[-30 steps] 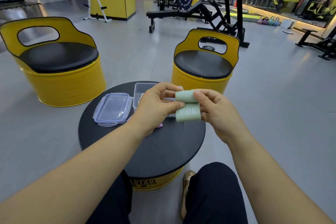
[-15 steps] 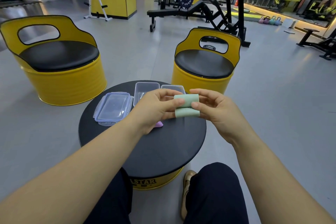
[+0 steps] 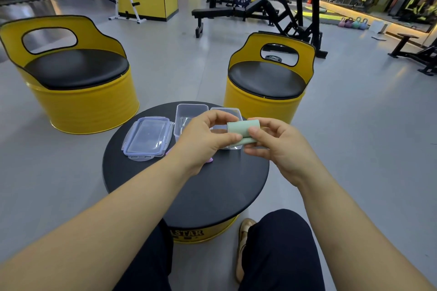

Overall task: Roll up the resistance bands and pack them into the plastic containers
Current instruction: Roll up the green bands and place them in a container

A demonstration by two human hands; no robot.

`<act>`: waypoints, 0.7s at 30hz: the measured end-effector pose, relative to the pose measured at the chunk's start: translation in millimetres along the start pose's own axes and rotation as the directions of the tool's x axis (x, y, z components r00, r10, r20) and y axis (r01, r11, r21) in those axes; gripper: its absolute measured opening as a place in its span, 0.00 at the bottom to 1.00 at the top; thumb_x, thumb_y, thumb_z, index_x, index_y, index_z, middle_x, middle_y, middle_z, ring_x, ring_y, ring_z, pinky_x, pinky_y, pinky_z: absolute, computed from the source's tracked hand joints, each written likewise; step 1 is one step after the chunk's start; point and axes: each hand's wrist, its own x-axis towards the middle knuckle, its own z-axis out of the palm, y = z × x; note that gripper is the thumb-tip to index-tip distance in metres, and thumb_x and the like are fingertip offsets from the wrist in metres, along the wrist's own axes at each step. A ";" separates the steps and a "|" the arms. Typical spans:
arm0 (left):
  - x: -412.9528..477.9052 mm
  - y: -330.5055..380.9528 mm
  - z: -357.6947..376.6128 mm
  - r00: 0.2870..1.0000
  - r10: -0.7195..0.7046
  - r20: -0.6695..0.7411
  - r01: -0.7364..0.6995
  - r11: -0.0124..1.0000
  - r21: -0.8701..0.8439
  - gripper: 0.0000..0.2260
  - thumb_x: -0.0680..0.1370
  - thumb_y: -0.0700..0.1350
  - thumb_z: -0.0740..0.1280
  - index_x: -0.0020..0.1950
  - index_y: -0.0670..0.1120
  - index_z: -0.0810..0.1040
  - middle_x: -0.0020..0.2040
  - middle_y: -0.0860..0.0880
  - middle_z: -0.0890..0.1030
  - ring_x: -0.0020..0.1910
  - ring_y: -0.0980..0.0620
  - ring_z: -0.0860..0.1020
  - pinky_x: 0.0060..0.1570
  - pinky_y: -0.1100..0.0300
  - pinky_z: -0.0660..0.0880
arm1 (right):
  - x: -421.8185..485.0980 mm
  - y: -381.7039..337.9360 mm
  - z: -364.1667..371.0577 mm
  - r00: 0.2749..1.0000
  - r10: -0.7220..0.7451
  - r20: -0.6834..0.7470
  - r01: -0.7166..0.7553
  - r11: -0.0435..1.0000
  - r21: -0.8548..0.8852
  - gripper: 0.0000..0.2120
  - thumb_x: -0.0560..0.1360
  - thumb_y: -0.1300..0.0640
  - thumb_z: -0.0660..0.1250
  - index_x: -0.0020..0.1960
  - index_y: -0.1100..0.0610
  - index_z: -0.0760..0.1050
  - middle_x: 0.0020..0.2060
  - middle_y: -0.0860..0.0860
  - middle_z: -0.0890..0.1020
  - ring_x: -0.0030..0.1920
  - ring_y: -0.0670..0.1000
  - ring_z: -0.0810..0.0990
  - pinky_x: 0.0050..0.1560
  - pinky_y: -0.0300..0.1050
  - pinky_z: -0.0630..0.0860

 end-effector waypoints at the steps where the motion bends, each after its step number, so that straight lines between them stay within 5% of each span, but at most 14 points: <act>1: 0.7 -0.7 -0.7 1.000 -0.013 0.017 0.013 1.000 -0.003 0.11 0.62 0.47 0.73 0.43 0.58 0.80 0.47 0.57 0.83 0.51 0.46 0.82 0.58 0.35 0.71 | 0.1 0.1 -0.7 1.000 -0.001 0.015 0.001 1.000 0.011 0.11 0.74 0.62 0.67 0.56 0.60 0.76 0.43 0.55 0.83 0.40 0.51 0.84 0.42 0.41 0.82; 6: 5.2 -5.7 -6.6 0.981 -0.121 0.150 0.133 0.989 -0.071 0.15 0.65 0.52 0.76 0.50 0.52 0.81 0.50 0.50 0.84 0.49 0.50 0.83 0.62 0.42 0.72 | -1.1 2.7 -4.5 0.995 -0.018 0.094 0.020 0.999 -0.025 0.13 0.74 0.67 0.66 0.56 0.58 0.77 0.46 0.55 0.82 0.45 0.50 0.84 0.44 0.40 0.81; 9: 7.0 -9.2 -9.2 0.961 -0.152 0.231 0.165 0.986 -0.037 0.09 0.73 0.41 0.71 0.53 0.44 0.80 0.48 0.46 0.83 0.45 0.54 0.83 0.51 0.59 0.80 | -1.8 8.2 -5.5 0.991 -0.014 0.130 0.023 0.997 -0.072 0.15 0.73 0.69 0.67 0.56 0.57 0.76 0.48 0.56 0.82 0.46 0.50 0.84 0.46 0.41 0.81; 15: 7.7 -31.9 -9.4 0.967 -0.144 0.211 0.139 0.990 0.039 0.11 0.71 0.35 0.72 0.53 0.43 0.80 0.42 0.47 0.83 0.37 0.60 0.81 0.39 0.68 0.77 | 0.5 33.3 -5.0 0.990 0.089 0.107 -0.081 0.993 -0.083 0.17 0.71 0.73 0.67 0.51 0.53 0.79 0.45 0.53 0.84 0.47 0.54 0.83 0.53 0.48 0.80; 18: 5.9 -49.4 -4.7 0.976 -0.134 0.174 0.124 0.990 0.065 0.13 0.70 0.33 0.73 0.54 0.40 0.79 0.37 0.51 0.80 0.33 0.65 0.78 0.35 0.74 0.72 | 4.3 52.2 -3.0 0.983 0.158 0.091 -0.154 0.987 -0.053 0.13 0.72 0.69 0.68 0.51 0.56 0.79 0.45 0.54 0.84 0.48 0.53 0.83 0.54 0.47 0.79; 21: 8.7 -68.4 -1.7 0.979 -0.137 0.152 0.129 0.990 0.062 0.15 0.69 0.32 0.73 0.53 0.41 0.78 0.40 0.49 0.82 0.39 0.60 0.80 0.40 0.71 0.74 | 9.5 68.4 -2.0 0.977 0.208 0.041 -0.207 0.978 -0.017 0.11 0.71 0.61 0.71 0.53 0.58 0.78 0.46 0.55 0.83 0.48 0.51 0.84 0.50 0.43 0.80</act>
